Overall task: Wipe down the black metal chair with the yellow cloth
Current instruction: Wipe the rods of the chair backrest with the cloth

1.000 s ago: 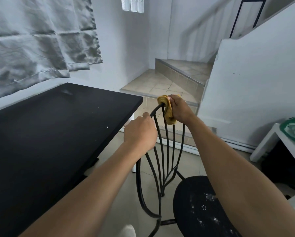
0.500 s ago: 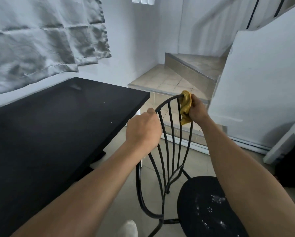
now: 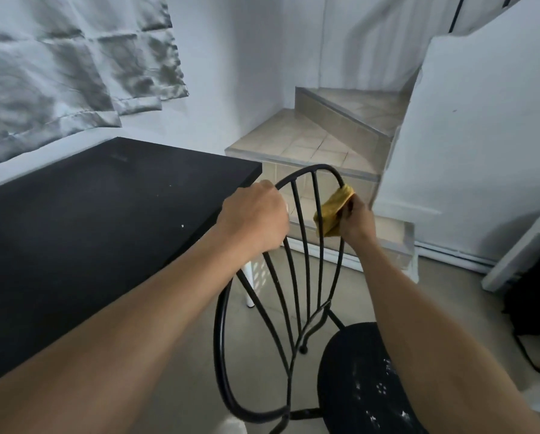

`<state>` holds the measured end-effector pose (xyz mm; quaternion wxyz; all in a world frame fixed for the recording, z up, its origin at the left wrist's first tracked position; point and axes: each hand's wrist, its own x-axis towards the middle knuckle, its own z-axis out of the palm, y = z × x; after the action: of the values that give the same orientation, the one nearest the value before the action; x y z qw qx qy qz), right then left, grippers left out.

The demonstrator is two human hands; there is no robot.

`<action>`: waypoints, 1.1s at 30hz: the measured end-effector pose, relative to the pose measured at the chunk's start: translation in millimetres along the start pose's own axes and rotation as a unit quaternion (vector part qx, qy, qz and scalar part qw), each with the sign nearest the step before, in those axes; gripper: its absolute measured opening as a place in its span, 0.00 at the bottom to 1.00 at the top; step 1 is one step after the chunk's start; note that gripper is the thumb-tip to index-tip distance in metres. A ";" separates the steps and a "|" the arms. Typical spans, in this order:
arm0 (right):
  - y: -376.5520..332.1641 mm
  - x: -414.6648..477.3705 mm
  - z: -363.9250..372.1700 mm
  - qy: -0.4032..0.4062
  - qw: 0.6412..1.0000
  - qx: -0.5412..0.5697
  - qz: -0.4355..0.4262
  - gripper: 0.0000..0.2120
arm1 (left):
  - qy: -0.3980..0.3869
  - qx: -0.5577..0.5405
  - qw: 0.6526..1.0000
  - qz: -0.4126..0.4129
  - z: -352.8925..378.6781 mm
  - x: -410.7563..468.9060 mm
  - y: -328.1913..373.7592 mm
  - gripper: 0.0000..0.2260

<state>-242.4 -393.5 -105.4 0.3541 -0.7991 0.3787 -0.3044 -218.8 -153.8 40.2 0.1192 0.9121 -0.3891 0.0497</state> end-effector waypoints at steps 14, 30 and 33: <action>90.6 -67.2 49.3 -0.049 0.992 0.069 0.094 0.13 | 0.004 0.044 0.999 0.028 8.9 45.9 17.5 0.10; 144.8 -105.2 92.0 -0.121 0.965 0.052 0.225 0.12 | 0.008 0.007 1.000 0.010 17.2 53.3 11.3 0.09; 135.9 -98.3 79.6 -0.119 0.968 0.081 0.206 0.09 | 0.014 0.025 1.000 0.010 17.0 51.3 13.1 0.09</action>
<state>-287.2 -348.9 -280.0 0.5148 -0.7035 0.4642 -0.1573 -192.8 -202.8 35.6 0.1018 0.9099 -0.3954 0.0737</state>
